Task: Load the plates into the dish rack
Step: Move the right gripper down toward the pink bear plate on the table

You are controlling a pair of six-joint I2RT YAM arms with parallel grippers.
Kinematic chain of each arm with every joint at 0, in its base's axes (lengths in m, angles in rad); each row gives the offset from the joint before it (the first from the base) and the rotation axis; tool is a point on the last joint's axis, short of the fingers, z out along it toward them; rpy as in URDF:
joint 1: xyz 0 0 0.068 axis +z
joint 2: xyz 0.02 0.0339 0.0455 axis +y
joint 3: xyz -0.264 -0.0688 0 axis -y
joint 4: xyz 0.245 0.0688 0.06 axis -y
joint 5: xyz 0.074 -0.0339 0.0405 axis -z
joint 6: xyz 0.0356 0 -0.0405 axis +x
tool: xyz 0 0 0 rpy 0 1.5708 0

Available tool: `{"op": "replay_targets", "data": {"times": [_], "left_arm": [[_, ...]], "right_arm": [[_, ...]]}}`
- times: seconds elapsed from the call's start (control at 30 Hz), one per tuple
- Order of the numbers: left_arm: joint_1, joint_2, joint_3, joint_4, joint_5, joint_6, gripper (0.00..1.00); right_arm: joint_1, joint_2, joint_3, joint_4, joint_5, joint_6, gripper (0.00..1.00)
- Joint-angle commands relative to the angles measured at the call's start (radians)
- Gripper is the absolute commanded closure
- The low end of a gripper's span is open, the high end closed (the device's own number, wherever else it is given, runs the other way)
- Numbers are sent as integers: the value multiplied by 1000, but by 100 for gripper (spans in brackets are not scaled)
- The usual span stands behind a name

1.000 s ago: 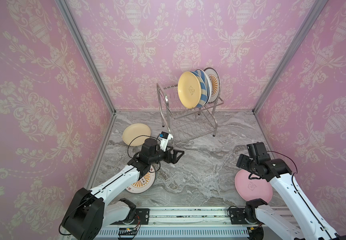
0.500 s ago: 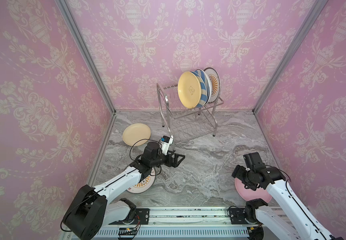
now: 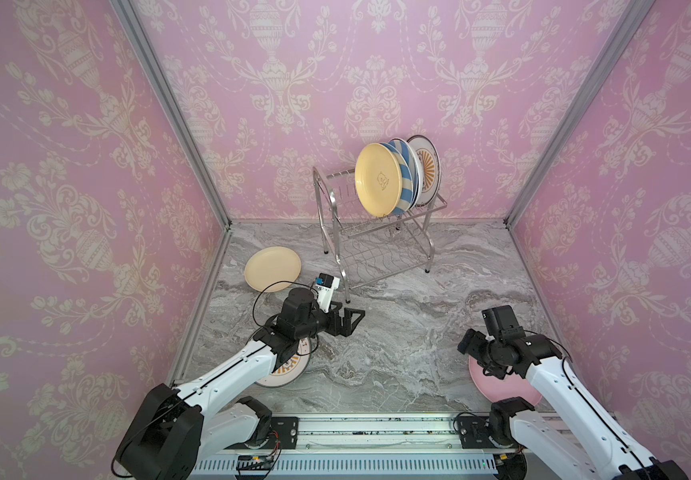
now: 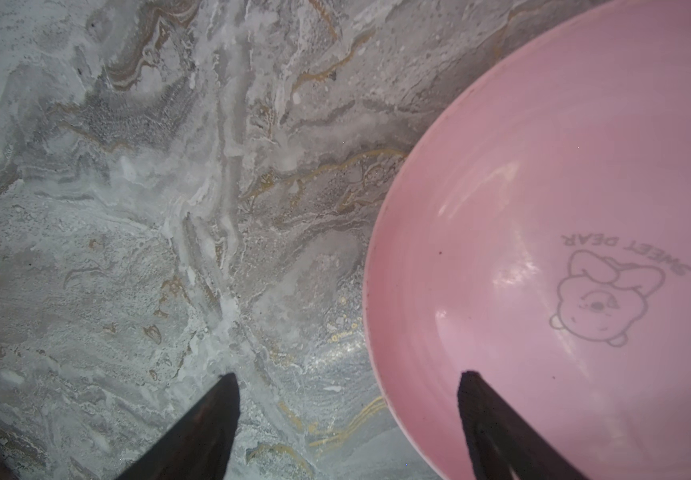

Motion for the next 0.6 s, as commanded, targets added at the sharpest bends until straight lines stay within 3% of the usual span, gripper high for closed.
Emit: {"op": "replay_targets", "data": {"times": [0.0,0.57], "left_arm": [[-4,-17,-15,-45,-50,34,1],[-4,-16,-2,-78,-64,56,1]], "right_arm": [[11,11,-28,39,-45,15,16],[66,118,-15,70,-27,21,16]]}}
